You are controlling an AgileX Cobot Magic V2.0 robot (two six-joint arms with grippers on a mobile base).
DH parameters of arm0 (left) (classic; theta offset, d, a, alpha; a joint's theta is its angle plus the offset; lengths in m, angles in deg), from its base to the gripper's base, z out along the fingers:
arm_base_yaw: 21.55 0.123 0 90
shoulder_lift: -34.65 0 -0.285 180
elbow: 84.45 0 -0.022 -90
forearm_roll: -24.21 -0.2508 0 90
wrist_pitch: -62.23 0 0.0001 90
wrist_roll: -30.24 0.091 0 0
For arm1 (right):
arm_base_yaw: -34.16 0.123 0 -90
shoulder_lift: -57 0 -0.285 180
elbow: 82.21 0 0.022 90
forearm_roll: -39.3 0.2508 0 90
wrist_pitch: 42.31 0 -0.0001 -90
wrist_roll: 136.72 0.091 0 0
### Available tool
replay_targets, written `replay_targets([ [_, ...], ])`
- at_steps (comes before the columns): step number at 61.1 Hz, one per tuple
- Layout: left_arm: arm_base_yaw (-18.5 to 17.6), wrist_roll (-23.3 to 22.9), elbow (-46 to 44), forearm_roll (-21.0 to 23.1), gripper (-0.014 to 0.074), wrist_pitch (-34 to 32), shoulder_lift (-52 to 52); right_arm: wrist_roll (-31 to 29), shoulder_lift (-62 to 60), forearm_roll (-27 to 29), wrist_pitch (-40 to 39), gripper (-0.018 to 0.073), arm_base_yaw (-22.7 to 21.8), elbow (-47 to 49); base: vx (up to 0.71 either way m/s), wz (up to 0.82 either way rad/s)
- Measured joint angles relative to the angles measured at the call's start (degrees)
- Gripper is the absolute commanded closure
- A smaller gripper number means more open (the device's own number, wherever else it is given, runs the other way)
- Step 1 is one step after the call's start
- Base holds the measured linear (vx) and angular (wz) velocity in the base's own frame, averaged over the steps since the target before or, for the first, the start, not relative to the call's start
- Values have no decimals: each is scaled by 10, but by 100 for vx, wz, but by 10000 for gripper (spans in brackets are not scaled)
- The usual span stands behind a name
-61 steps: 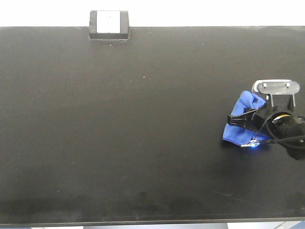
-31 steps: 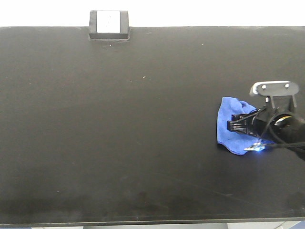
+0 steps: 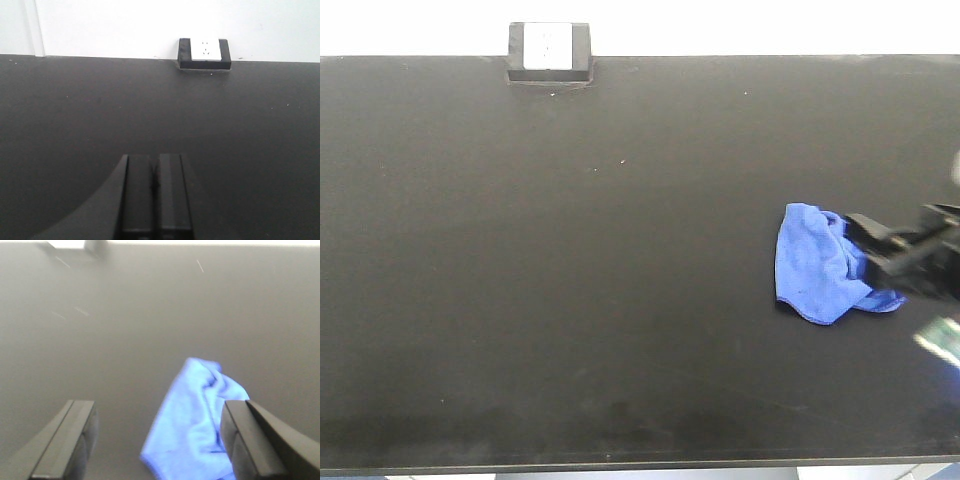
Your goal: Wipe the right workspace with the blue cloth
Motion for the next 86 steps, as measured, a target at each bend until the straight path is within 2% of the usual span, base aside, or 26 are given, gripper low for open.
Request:
replay_targets([
  [18, 0, 0, 0, 0, 602, 0, 0, 0, -130, -2, 23, -6, 0, 0, 0, 0],
  [36, 0, 0, 0, 0, 602, 0, 0, 0, -154, -4, 26, 5, 0, 0, 0, 0],
  [41, 0, 0, 0, 0, 602, 0, 0, 0, -156, -5, 27, 57, -1, -1, 0, 0],
  [45, 0, 0, 0, 0, 602, 0, 0, 11, -169, -20, 34, 145, -2, -3, 0, 0],
  [52, 0, 0, 0, 0, 602, 0, 0, 59, -203, -84, 57, 362, -12, -11, 0, 0],
  [59, 0, 0, 0, 0, 602, 0, 0, 127, -247, -161, 57, 575, -55, -42, 0, 0],
  [64, 0, 0, 0, 0, 602, 0, 0, 148, -282, -194, 42, 571, -87, -79, 0, 0],
  [68, 0, 0, 0, 0, 602, 0, 0, 149, -316, -199, 17, 570, -100, -116, 0, 0],
  [77, 0, 0, 0, 0, 602, 0, 0, 149, -388, -199, -34, 570, -105, -216, 0, 0],
  [86, 0, 0, 0, 0, 602, -1, 0, 149, -423, -199, -52, 567, -105, -288, 0, 0],
])
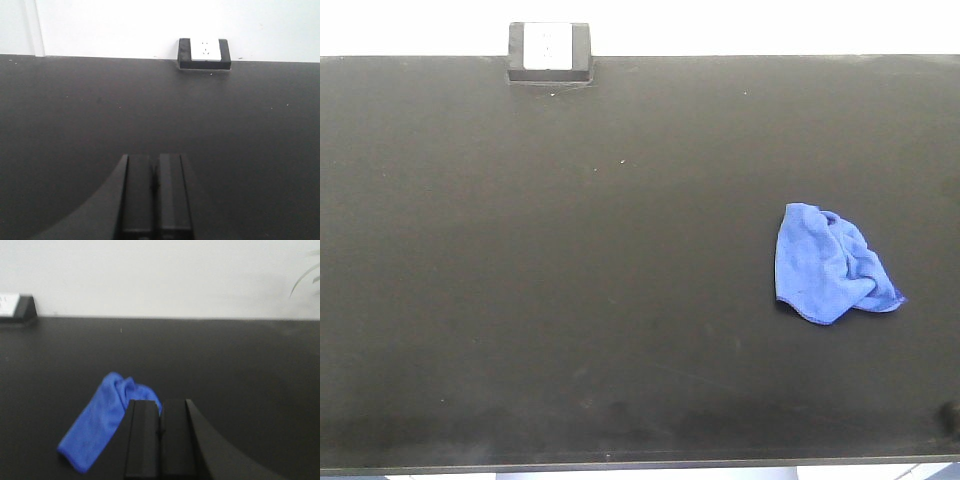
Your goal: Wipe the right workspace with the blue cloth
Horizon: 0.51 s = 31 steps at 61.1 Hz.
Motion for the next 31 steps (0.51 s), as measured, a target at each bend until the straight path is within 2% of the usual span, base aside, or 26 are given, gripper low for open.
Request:
replay_targets([
  [31, 0, 0, 0, 0, 602, 1, 0, 0, 0, 0, -7, 567, 0, -9, 0, 0],
])
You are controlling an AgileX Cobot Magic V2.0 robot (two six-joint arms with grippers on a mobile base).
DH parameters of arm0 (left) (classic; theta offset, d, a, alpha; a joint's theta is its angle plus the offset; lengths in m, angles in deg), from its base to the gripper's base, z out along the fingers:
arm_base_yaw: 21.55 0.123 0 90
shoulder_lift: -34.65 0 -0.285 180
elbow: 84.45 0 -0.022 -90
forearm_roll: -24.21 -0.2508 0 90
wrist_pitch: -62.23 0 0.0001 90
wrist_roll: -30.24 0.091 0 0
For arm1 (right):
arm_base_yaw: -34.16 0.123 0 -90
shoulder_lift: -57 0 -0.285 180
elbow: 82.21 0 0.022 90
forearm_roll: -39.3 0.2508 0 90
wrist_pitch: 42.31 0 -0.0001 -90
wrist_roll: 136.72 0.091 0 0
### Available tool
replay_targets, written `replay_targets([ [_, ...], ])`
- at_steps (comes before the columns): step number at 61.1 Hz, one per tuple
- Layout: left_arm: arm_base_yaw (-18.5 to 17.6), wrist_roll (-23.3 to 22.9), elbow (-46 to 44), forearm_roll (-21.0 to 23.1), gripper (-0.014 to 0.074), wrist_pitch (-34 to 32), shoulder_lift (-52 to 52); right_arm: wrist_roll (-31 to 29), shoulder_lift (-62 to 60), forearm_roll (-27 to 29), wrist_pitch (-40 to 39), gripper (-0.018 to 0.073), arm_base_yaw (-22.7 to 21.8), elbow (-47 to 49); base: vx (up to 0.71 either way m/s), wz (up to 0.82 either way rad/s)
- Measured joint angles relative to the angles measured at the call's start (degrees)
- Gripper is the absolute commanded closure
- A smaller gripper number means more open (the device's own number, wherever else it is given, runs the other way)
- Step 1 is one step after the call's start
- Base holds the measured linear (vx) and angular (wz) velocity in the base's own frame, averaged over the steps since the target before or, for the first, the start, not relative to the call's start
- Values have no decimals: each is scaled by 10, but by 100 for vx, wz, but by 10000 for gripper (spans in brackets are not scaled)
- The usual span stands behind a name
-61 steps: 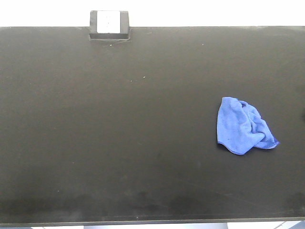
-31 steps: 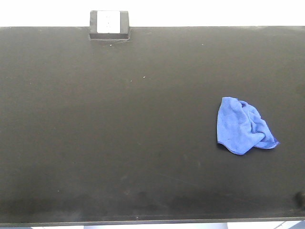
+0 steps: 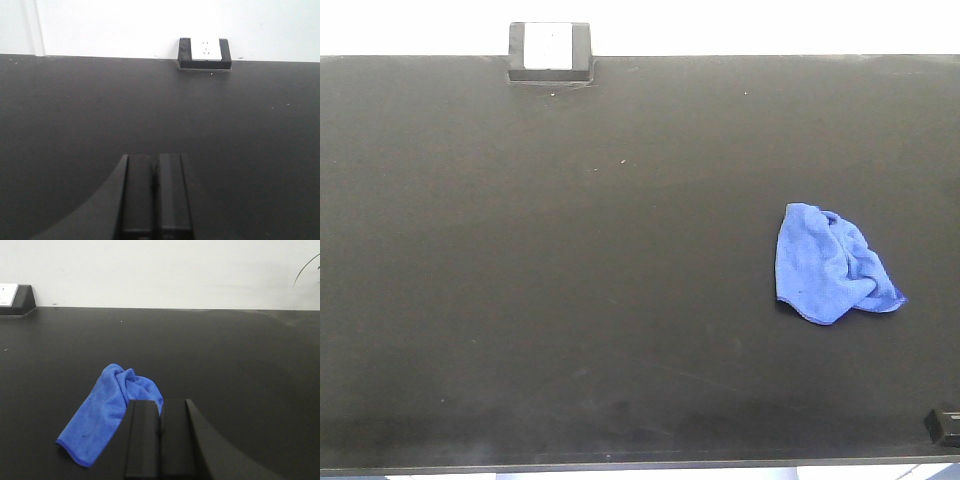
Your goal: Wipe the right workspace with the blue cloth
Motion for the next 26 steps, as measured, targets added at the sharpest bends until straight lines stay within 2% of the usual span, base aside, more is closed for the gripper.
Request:
replay_targets([
  [26, 0, 0, 0, 0, 602, 0, 0, 0, 0, 0, 0, 567, 0, 0, 0, 0],
])
